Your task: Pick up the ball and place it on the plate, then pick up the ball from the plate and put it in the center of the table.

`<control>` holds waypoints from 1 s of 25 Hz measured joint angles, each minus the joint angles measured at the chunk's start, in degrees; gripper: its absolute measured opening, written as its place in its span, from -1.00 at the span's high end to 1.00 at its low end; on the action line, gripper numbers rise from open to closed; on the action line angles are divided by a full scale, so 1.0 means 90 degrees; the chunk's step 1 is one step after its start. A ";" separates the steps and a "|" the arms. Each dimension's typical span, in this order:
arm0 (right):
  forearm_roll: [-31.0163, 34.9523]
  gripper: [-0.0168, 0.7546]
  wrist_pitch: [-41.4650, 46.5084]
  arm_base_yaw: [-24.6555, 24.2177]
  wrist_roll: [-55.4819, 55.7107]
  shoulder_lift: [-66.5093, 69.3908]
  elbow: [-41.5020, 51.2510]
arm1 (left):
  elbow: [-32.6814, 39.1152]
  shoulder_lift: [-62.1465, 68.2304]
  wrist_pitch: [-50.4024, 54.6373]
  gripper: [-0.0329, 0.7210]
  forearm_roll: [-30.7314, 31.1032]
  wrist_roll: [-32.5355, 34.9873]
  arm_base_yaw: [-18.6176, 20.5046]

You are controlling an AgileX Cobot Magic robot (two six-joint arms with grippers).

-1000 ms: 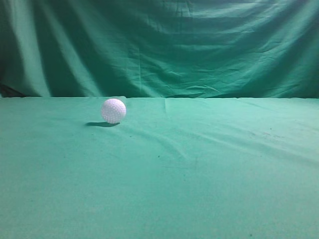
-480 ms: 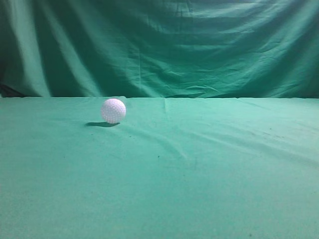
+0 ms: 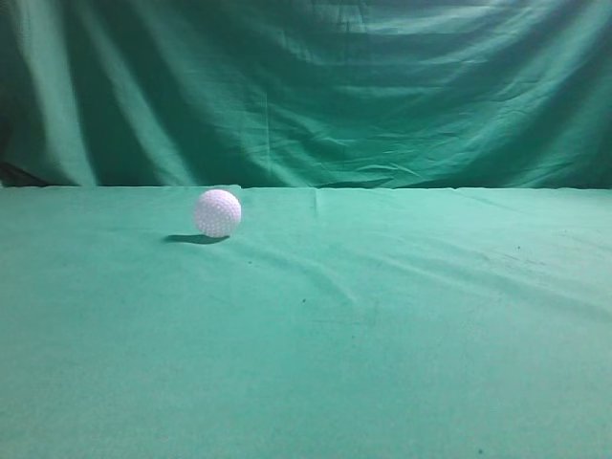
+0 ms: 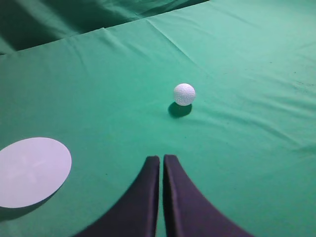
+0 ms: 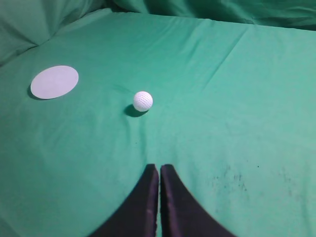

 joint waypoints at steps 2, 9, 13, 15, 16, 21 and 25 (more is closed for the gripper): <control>-0.0108 0.96 -0.0016 -0.0329 0.0000 -0.0290 0.0035 | 0.0000 0.0000 0.0000 0.91 0.0000 0.0000 0.0000; 0.0029 0.96 -0.0208 -0.2419 0.0000 -0.1516 0.0875 | 0.0000 0.0000 0.0000 0.91 0.0000 0.0000 0.0000; 0.0086 0.96 -0.0423 -0.3377 0.0000 -0.2301 0.1521 | 0.0000 0.0000 0.0000 0.91 0.0000 0.0000 0.0000; 0.0086 0.96 -0.0531 -0.3672 0.0000 -0.2630 0.1821 | 0.0000 0.0000 0.0000 0.91 0.0000 0.0000 0.0000; 0.0089 0.96 -0.0599 -0.3772 0.0000 -0.2785 0.1988 | 0.0000 0.0000 0.0000 0.91 0.0000 0.0000 0.0000; 0.0100 0.96 -0.0866 -0.3900 0.0000 -0.3132 0.2784 | 0.0000 0.0000 0.0000 0.91 0.0000 0.0000 0.0000; 0.0076 0.96 -0.0936 -0.3912 -0.0022 -0.3142 0.2883 | 0.0000 0.0000 0.0000 0.91 0.0000 0.0000 0.0000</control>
